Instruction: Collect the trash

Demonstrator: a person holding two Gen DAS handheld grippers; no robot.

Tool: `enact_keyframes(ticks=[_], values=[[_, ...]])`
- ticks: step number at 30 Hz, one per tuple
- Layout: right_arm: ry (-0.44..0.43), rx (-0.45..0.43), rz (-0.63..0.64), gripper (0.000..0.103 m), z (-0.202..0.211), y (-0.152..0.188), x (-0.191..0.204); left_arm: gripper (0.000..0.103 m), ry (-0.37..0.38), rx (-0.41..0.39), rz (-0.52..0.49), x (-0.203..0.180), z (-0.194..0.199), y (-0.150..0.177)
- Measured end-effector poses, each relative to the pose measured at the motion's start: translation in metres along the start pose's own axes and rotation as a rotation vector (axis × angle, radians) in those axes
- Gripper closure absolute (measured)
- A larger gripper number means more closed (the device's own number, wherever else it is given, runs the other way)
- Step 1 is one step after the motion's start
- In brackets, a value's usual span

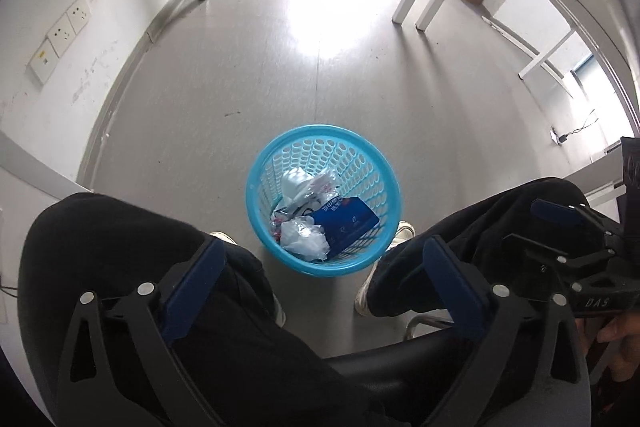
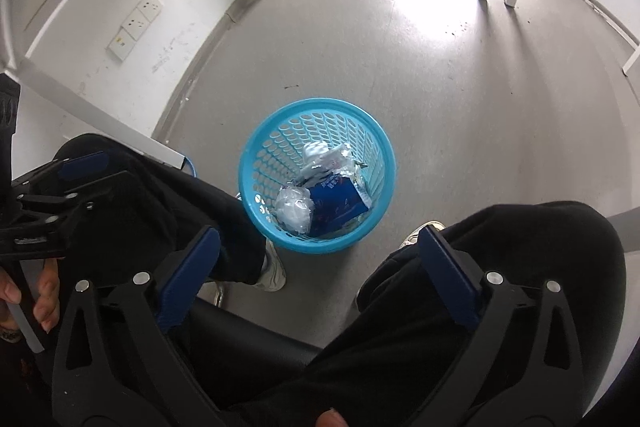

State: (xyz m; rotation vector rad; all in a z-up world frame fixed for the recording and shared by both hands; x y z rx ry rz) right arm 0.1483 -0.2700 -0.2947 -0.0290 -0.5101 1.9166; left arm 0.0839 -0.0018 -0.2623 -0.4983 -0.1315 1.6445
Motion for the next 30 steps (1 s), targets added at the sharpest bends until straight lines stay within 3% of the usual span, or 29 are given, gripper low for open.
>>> enact_keyframes(ticks=[9,30], values=[[-0.027,-0.018,0.0,0.008,0.005,0.002,0.001,0.006,-0.005,0.023,-0.068,-0.01,-0.005,0.001],[-0.067,0.007,-0.026,0.008,-0.006,0.004,0.001,0.006,0.008,0.049,-0.03,-0.005,-0.012,-0.004]])
Point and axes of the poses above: each gripper's, at about its wrist camera, not at the fingertips, and z roughly against the way its jaws point, x to its left, y to its underside, the point moved 2 cm from there along -z, roughly the way its jaws point, and after that the axes turned 2 degrees about y, right-handed, at the moved point
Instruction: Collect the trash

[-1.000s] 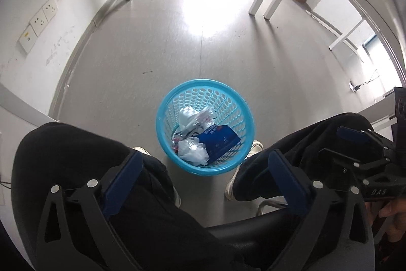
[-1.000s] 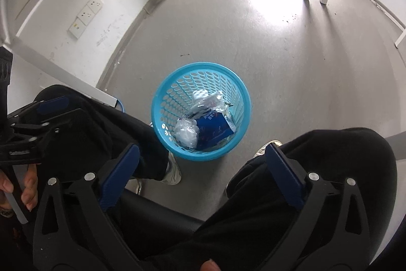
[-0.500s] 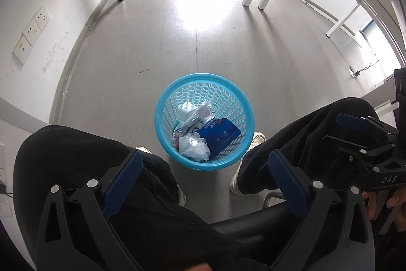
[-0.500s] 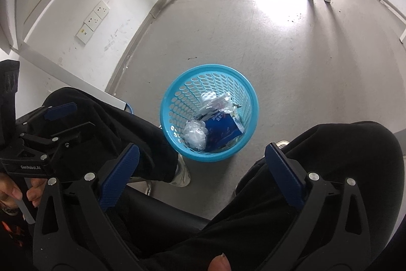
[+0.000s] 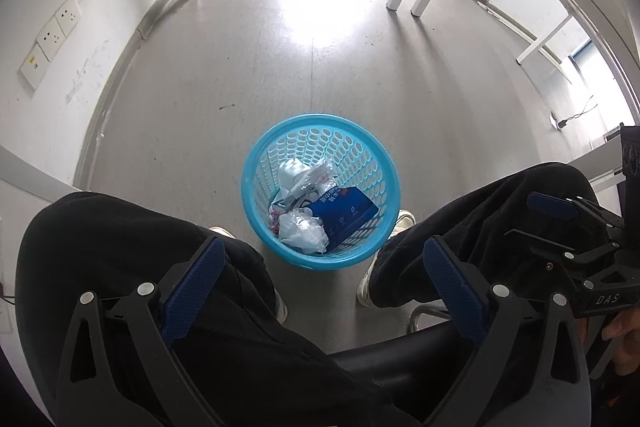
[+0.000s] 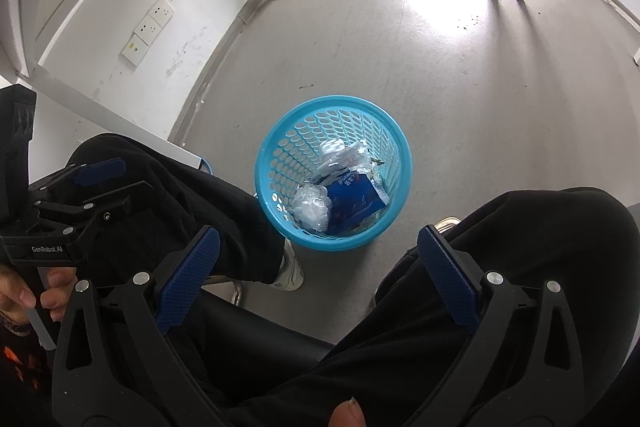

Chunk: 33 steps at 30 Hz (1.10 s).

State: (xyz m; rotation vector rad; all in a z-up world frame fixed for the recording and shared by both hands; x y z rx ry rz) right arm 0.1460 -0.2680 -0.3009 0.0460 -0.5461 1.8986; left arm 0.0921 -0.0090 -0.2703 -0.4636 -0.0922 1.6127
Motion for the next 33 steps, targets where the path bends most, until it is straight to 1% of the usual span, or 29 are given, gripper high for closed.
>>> enact_keyframes(ticks=[15,33], values=[[-0.024,0.017,-0.026,0.008,-0.0048,0.0008,-0.0031,0.006,0.006,0.01,0.008,0.0011,0.0002,-0.002],[-0.029,0.027,-0.039,0.008,-0.0068,0.0017,-0.0051,0.006,0.0,0.016,0.009,0.0038,-0.0009,-0.0027]])
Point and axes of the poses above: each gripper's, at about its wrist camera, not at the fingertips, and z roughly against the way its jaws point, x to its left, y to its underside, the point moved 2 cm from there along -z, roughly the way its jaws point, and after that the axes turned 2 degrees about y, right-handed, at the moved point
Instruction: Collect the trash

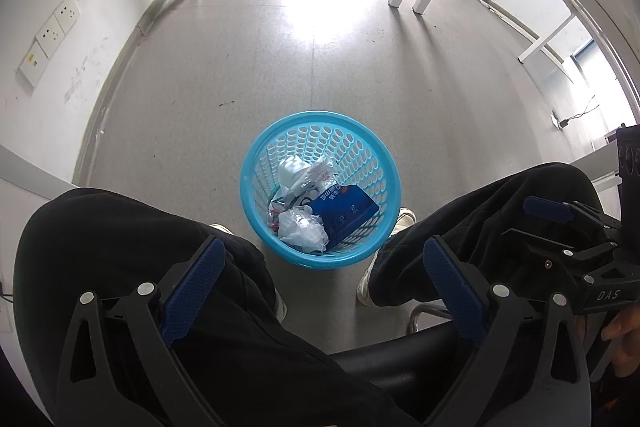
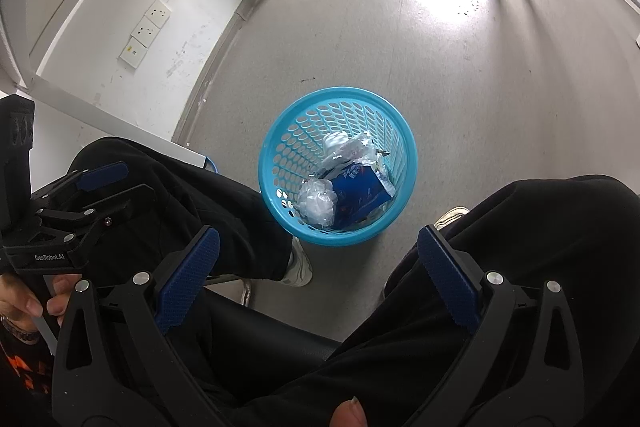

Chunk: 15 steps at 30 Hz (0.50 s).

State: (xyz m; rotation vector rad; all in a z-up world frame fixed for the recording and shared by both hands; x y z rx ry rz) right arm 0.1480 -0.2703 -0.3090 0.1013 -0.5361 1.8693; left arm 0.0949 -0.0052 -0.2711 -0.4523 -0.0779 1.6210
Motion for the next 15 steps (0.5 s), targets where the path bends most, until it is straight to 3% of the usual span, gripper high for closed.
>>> enact_keyframes(ticks=[15], values=[[-0.004,0.002,-0.005,0.008,-0.0014,0.0,0.0003,0.006,-0.001,0.001,0.0,-0.0015,-0.0006,0.0001]])
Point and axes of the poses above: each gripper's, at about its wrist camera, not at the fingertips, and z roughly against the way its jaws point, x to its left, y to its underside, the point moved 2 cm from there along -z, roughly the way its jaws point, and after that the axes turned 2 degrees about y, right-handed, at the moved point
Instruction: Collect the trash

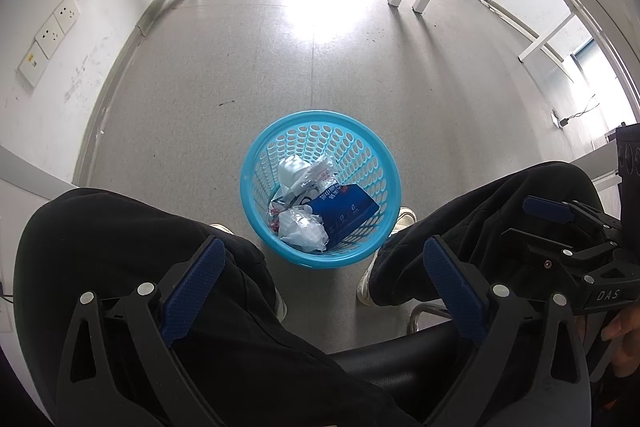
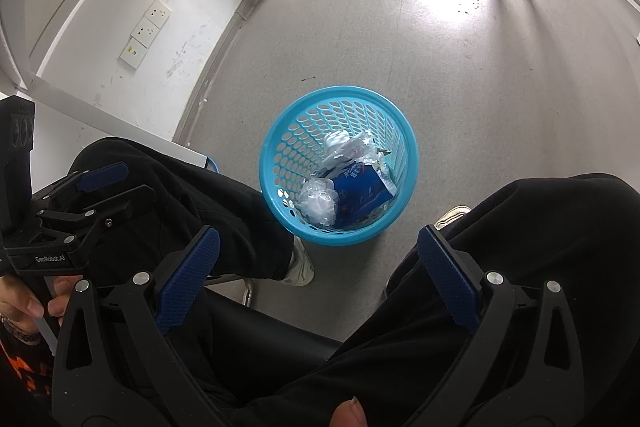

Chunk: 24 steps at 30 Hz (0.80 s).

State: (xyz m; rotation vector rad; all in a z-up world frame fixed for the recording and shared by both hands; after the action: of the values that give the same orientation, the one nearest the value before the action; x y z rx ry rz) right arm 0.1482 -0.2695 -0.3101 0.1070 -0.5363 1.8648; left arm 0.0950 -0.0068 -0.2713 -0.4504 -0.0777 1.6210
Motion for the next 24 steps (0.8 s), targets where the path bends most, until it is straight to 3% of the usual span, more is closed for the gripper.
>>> enact_keyframes(ticks=[24], values=[[-0.006,0.003,-0.004,0.008,-0.0019,0.0008,0.0029,0.006,-0.005,0.011,0.005,0.002,-0.0032,0.0019]])
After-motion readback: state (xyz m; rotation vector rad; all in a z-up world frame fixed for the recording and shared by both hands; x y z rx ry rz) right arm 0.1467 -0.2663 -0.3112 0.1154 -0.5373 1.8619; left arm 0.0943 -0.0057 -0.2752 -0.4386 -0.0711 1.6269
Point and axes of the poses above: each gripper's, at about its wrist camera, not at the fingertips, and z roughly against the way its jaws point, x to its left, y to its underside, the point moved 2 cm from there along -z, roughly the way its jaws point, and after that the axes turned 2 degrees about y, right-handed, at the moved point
